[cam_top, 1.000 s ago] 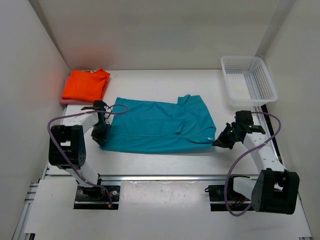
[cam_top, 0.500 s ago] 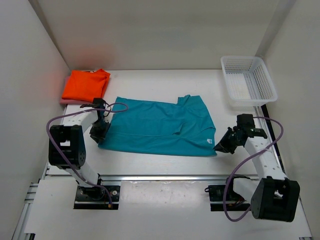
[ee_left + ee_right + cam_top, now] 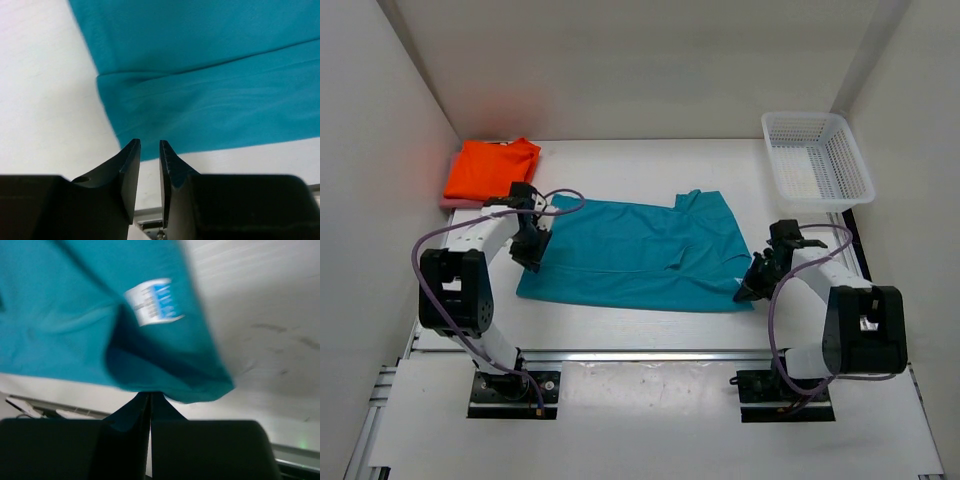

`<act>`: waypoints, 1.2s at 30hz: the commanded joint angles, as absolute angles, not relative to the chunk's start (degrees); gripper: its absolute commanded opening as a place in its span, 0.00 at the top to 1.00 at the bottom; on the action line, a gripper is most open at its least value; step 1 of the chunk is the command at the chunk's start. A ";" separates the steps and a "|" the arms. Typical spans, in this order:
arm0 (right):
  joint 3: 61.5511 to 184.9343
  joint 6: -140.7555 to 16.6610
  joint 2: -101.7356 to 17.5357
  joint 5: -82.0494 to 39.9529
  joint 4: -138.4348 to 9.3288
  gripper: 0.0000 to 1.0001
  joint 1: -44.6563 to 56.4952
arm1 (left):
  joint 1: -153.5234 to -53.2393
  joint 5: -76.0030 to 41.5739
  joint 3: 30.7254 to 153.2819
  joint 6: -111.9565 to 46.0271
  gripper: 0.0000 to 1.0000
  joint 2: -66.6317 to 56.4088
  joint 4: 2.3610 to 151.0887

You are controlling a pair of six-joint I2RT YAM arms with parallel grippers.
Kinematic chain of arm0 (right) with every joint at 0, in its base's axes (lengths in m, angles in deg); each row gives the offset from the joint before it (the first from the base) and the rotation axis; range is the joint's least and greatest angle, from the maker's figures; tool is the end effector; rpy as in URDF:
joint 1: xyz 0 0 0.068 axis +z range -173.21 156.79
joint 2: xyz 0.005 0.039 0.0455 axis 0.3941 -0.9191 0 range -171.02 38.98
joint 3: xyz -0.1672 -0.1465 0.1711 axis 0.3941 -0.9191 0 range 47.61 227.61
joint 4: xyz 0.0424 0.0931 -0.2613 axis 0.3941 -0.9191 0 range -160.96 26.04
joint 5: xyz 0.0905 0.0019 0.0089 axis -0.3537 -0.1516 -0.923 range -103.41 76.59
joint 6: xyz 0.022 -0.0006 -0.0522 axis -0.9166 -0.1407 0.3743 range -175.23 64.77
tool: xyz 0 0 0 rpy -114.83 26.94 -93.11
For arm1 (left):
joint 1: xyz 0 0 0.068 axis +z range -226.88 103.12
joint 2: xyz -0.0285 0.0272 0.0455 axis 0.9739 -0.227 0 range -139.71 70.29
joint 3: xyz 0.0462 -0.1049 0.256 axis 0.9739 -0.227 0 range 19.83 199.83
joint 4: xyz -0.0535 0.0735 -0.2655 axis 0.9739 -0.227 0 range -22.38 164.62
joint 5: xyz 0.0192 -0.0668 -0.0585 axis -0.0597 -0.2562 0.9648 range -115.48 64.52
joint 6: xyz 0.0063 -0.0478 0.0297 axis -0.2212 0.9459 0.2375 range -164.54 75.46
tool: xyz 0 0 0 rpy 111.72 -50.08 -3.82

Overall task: Fold and stack the t-shirts
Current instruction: Fold the flattened tshirt in 1/3 of the way

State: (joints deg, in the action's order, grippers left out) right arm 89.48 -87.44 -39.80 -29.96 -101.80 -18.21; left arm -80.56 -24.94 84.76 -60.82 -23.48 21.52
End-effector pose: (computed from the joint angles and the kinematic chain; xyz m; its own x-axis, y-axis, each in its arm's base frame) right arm 0.2428 0.0326 0.1608 -0.8975 0.4344 -0.0761 0.3784 0.8472 0.3728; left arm 0.3145 -0.0205 0.1970 -0.9302 0.3406 -0.1370 0.3397 0.9400 0.0303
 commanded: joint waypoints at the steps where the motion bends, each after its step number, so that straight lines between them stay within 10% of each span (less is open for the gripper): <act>1: 86.12 -85.55 -41.17 -31.07 -96.41 1.00 -22.23 | -81.27 -22.21 82.68 -59.31 0.67 -24.97 24.43; 12: 80.30 -85.47 -43.21 -33.01 -92.79 1.00 -25.14 | -81.19 -30.06 76.08 -58.52 0.67 -25.96 28.92; 19: 86.71 -83.54 -38.81 -33.44 -99.01 1.00 -21.11 | -84.61 -21.27 94.94 -60.97 0.59 -20.23 23.66; 32: 86.02 -84.50 -26.32 -30.99 -99.22 0.44 -22.59 | -115.98 -15.46 116.49 -60.03 0.54 -39.73 29.87; 36: 86.11 -82.66 -28.60 -29.75 -94.73 0.41 -22.77 | -119.24 -14.84 123.88 -59.04 0.52 -47.02 32.87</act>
State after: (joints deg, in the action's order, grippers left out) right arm 86.18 -84.27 -27.48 -30.82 -99.42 -22.48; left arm -119.03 -16.44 118.57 -60.55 -46.67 29.24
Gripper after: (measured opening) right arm 0.593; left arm 0.482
